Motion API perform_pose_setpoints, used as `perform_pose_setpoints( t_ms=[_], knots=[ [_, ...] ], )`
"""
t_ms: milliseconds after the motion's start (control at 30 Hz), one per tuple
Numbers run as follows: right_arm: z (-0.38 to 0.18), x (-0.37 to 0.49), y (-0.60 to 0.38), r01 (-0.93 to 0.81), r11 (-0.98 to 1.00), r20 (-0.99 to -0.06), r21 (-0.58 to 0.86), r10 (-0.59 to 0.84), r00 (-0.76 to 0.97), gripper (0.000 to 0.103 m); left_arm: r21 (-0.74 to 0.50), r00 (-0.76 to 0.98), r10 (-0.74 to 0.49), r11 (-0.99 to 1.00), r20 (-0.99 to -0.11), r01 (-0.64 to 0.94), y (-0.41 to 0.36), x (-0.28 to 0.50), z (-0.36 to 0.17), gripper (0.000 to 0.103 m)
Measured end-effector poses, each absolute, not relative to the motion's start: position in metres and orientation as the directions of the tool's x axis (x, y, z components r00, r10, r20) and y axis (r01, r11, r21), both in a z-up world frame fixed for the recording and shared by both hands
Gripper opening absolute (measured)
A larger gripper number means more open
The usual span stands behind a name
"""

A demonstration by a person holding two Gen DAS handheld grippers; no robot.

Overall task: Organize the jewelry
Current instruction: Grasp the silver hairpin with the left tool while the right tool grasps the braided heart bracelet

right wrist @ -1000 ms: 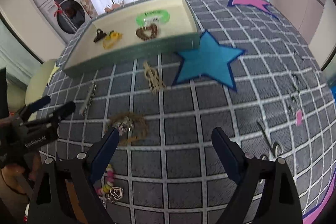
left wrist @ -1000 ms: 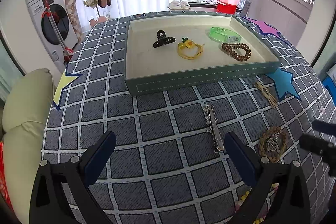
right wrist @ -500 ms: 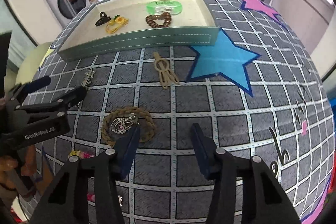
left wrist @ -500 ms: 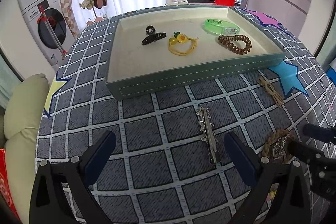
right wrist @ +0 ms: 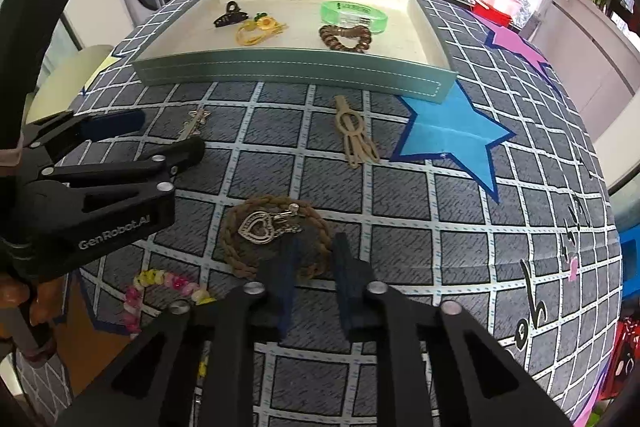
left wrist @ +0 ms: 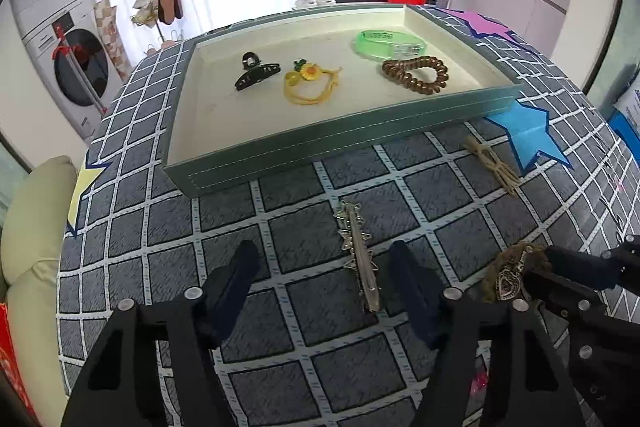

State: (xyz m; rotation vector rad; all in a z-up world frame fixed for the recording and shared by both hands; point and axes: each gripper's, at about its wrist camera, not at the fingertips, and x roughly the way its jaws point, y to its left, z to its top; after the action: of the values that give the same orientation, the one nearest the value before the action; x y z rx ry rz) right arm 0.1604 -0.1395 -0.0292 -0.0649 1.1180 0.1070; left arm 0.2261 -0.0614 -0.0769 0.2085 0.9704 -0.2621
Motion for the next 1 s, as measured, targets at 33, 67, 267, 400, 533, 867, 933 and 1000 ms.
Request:
perform_pose_setpoints(
  t_ms=[33, 67, 267, 400, 533, 867, 933, 1000],
  knots=[
    [-0.029, 0.160, -0.138, -0.119, 0.993, -0.899, -0.001, 0.051, 0.436, 0.010, 0.052, 0.535, -0.133, 0.948, -0.834, 0.316, -0.062, 0.226, -0.077, 0.075],
    [-0.029, 0.159, -0.138, -0.117, 0.993, -0.897, -0.003, 0.049, 0.439, 0.009, 0.046, 0.533, -0.138, 0.947, -0.835, 0.318, -0.062, 0.226, -0.077, 0.074],
    [-0.028, 0.157, -0.141, -0.087, 0.996, -0.890, 0.001, 0.040, 0.455, 0.007, 0.031, 0.531, -0.168, 0.938, -0.831, 0.345, -0.063, 0.222, -0.076, 0.047],
    [-0.021, 0.155, -0.148, -0.060, 0.998, -0.876, 0.032, 0.057, 0.479, 0.007, 0.036, 0.535, -0.176, 0.931, -0.827, 0.363, -0.065, 0.219, -0.076, 0.031],
    [-0.012, 0.152, -0.154, -0.044, 0.998, -0.864, 0.047, 0.063, 0.499, 0.007, 0.011, 0.531, -0.193, 0.934, -0.825, 0.357, -0.061, 0.217, -0.075, 0.031],
    [0.006, 0.147, -0.161, -0.023, 0.995, -0.837, 0.098, 0.095, 0.540, 0.007, -0.027, 0.540, -0.216, 0.941, -0.813, 0.336, -0.039, 0.207, -0.065, 0.031],
    [0.010, 0.146, -0.161, -0.025, 0.994, -0.830, 0.104, 0.101, 0.548, 0.007, -0.036, 0.547, -0.223, 0.943, -0.807, 0.332, -0.035, 0.204, -0.061, 0.031],
    [0.014, 0.145, -0.161, -0.027, 0.993, -0.824, 0.112, 0.108, 0.556, 0.007, -0.047, 0.556, -0.234, 0.943, -0.797, 0.330, -0.030, 0.200, -0.055, 0.031]
  ],
)
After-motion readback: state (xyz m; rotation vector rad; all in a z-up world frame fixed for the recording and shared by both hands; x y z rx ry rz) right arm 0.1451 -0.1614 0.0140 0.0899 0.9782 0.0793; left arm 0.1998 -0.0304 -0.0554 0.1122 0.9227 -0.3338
